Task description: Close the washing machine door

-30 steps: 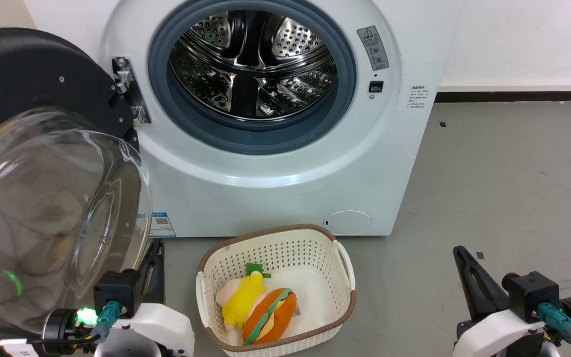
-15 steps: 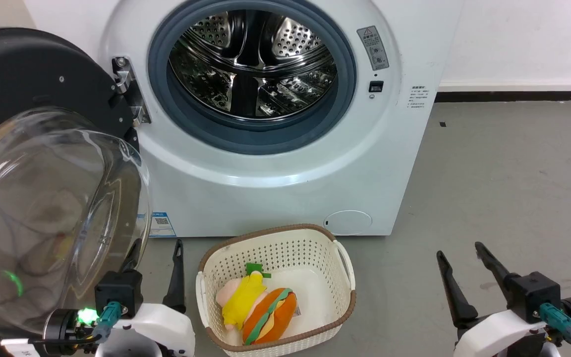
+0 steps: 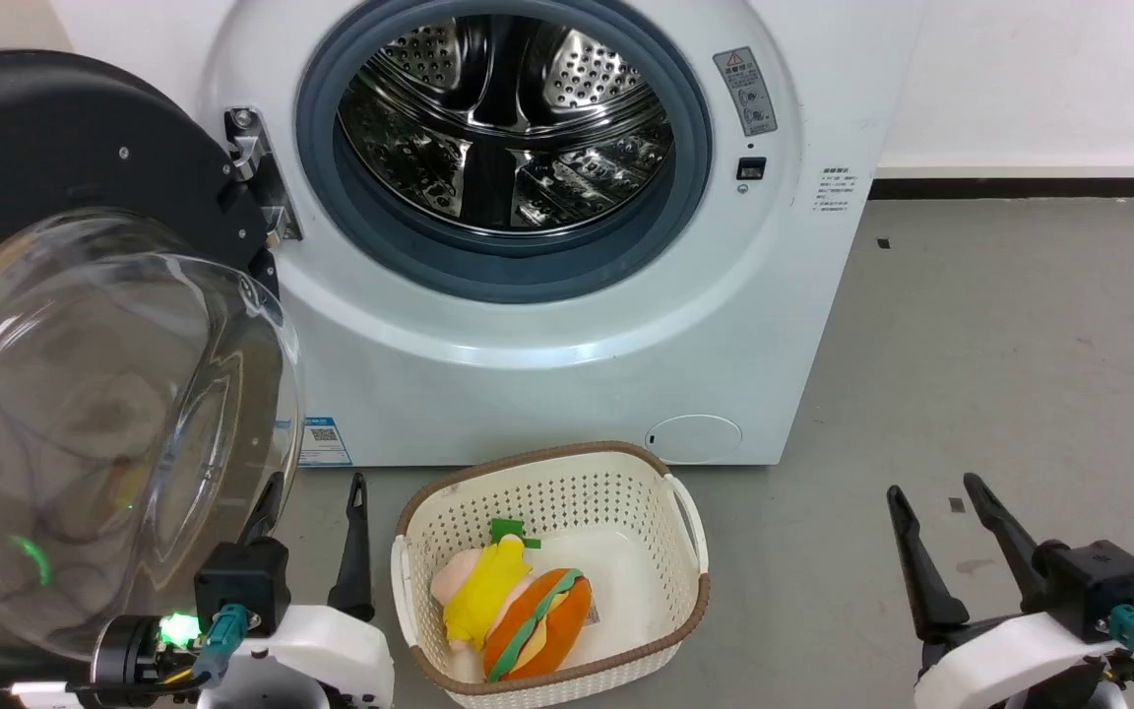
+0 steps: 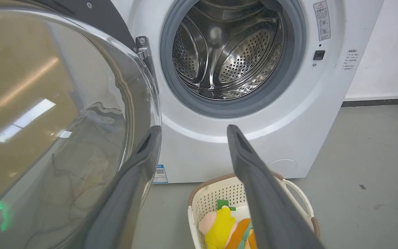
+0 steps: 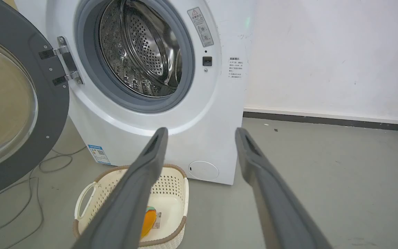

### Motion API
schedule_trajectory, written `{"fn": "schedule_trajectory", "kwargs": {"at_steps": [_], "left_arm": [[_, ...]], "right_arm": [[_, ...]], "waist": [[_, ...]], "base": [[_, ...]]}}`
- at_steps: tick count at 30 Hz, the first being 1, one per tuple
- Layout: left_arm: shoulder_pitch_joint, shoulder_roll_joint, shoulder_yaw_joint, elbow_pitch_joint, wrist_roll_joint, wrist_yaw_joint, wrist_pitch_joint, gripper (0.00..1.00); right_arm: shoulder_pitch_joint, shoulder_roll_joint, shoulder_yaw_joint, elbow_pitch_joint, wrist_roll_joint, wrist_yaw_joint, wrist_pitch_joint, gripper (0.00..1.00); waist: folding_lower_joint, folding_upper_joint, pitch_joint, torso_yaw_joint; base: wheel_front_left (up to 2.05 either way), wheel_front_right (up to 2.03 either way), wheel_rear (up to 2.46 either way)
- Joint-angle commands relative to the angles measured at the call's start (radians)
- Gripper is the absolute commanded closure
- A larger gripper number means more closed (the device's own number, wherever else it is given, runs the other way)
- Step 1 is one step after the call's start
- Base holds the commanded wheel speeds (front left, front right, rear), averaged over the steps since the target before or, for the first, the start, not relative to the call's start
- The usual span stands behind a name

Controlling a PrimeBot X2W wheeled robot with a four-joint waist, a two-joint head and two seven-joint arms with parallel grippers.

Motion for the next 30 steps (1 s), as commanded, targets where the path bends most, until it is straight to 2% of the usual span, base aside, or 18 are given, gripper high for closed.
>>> {"fn": "schedule_trajectory", "kwargs": {"at_steps": [1,18,24,30], "left_arm": [[-0.011,0.002,-0.004,0.0,0.0,0.008,-0.01,1.0],[-0.048,0.009,0.008,-0.096,-0.024,0.017,-0.045,1.0],[-0.073,0.006,0.057,-0.174,-0.05,0.009,-0.058,1.0],[-0.11,0.004,0.122,-0.23,-0.079,-0.021,-0.071,1.0]], "right_arm": [[-0.001,0.001,-0.003,-0.005,0.013,0.0,-0.012,0.0],[-0.005,0.002,-0.029,-0.013,0.089,0.0,-0.047,0.0],[-0.006,0.002,-0.037,-0.013,0.113,0.0,-0.06,0.0],[-0.003,0.002,-0.048,-0.014,0.134,0.0,-0.072,0.0]], "waist": [[0.0,0.0,0.0,0.002],[0.0,0.0,0.017,0.065],[0.0,0.0,0.024,0.096],[0.0,0.0,0.028,0.134]], "base": [[0.0,0.0,0.0],[0.0,0.0,0.0],[0.0,0.0,0.0],[0.0,0.0,0.0]]}}
